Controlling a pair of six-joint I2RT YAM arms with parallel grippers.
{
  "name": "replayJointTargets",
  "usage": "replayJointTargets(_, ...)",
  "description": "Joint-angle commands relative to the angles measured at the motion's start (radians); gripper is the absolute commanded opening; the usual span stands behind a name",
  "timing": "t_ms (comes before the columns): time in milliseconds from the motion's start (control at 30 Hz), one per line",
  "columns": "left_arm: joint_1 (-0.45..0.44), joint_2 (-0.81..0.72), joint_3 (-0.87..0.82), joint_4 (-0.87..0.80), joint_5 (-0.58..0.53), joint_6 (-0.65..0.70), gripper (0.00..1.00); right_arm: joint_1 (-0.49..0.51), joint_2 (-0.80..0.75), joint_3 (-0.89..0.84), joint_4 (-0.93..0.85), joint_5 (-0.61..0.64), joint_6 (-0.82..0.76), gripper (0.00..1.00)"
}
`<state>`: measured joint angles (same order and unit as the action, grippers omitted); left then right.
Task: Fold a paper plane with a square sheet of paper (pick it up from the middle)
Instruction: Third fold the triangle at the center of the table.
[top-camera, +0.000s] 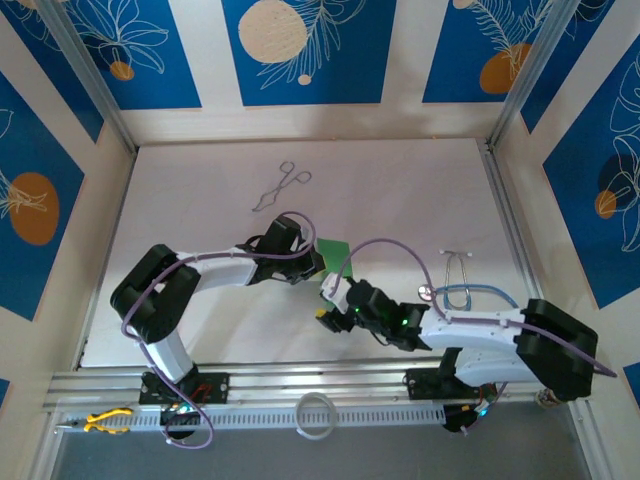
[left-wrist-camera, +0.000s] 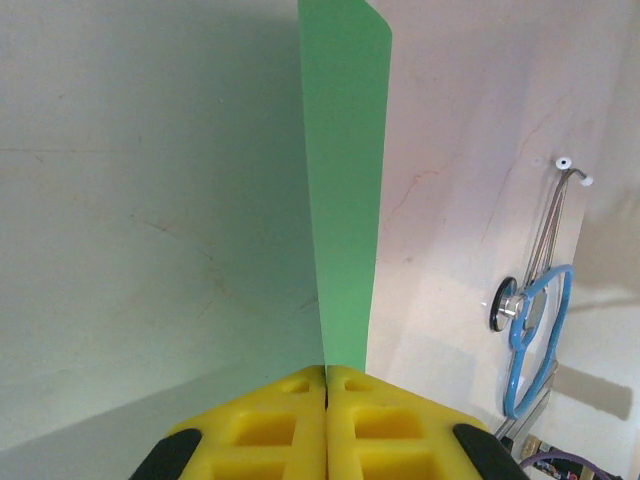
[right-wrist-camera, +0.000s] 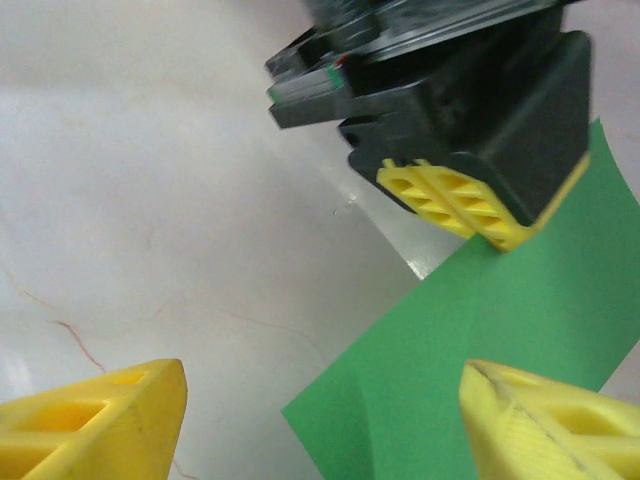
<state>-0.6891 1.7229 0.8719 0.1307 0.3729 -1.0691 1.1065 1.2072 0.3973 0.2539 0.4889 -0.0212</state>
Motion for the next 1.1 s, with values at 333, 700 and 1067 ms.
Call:
replayJointTargets(333,0.013,-0.021,-0.001,-0.02,0.003,-0.014,0.08,0.089,0.177,0.046,0.107,0.32,-0.077,0.55)
replayJointTargets(700,0.014,-0.026,-0.006,-0.012,0.0,-0.016,0.09,0.094,0.16,0.043,0.064,0.312,-0.045,0.33)
replayJointTargets(1067,0.017,-0.027,-0.004,-0.014,-0.003,-0.016,0.09,0.067,0.113,0.035,0.022,0.264,0.017,0.13)
